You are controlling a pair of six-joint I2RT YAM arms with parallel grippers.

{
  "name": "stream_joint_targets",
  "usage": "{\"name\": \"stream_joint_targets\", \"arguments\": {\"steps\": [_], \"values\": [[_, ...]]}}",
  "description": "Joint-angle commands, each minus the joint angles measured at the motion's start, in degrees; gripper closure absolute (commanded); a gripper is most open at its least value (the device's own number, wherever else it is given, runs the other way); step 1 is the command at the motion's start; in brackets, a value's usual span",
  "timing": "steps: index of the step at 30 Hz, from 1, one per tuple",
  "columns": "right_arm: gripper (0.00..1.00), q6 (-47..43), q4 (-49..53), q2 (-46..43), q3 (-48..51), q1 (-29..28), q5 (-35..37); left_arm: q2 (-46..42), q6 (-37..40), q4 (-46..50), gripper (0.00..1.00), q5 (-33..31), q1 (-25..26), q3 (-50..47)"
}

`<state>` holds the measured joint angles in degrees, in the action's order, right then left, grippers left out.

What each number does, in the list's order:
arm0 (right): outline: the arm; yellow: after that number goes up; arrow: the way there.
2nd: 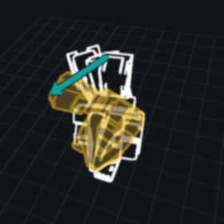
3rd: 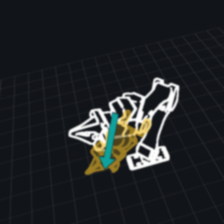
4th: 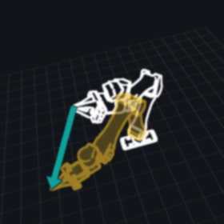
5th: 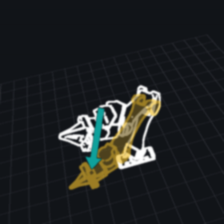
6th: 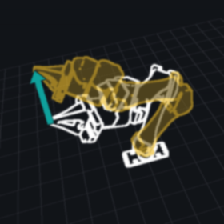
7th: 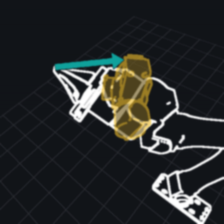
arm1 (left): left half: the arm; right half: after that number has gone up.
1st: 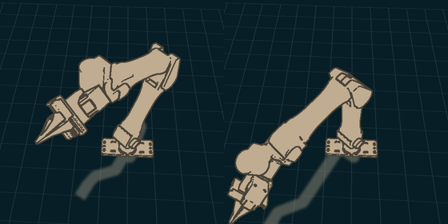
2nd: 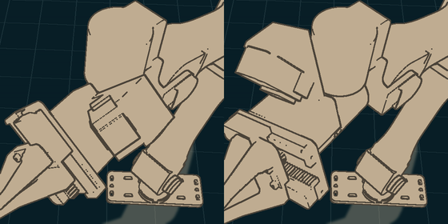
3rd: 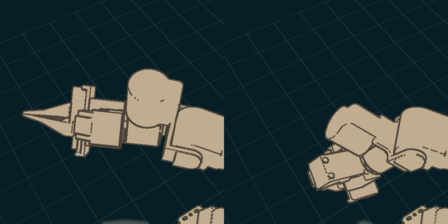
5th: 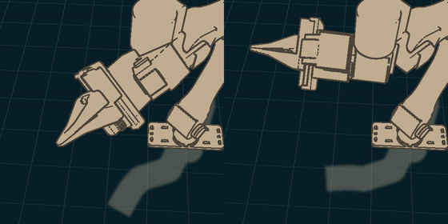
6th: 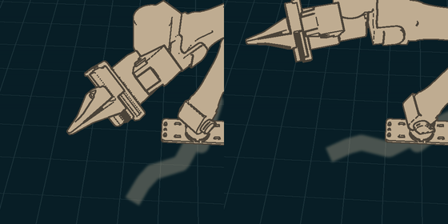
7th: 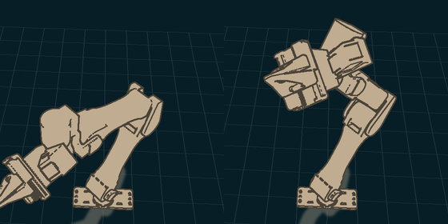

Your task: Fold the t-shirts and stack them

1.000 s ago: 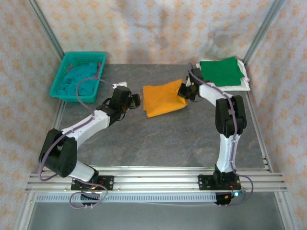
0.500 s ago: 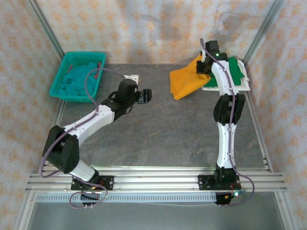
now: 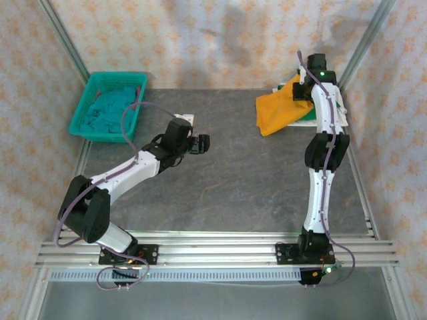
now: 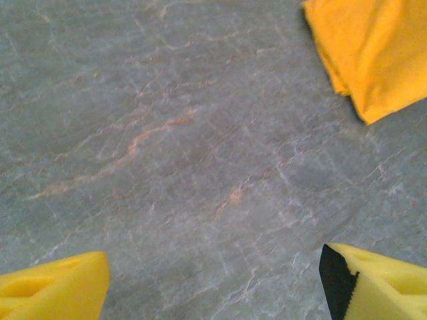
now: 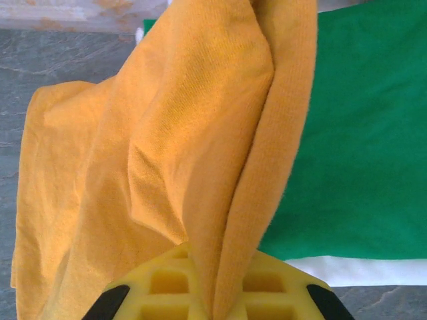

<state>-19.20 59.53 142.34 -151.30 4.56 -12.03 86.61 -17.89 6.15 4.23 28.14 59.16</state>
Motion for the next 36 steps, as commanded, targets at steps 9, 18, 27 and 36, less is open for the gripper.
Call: {"name": "stream_joint_targets", "arguments": {"steps": [9, 18, 27, 36], "values": [[1.0, -1.18, -9.88, -3.44, -4.26, 4.58, -2.11, -2.99, 0.04, 0.14, 0.16, -0.75, 0.37, -2.06], [1.0, 3.55, -18.23, 0.82, -4.35, 8.43, -4.63, -3.89, 0.49, 1.85, 0.16, -2.18, 0.39, -2.9], [0.78, 8.07, -26.22, 6.28, -4.03, 9.77, 3.34, -4.59, 0.64, 3.25, 0.16, -3.77, 0.42, -2.79], [0.01, 14.53, -25.4, 2.78, -1.96, 9.7, 9.25, -6.46, -0.67, 3.51, 0.08, -12.45, 0.31, -3.07]]}}
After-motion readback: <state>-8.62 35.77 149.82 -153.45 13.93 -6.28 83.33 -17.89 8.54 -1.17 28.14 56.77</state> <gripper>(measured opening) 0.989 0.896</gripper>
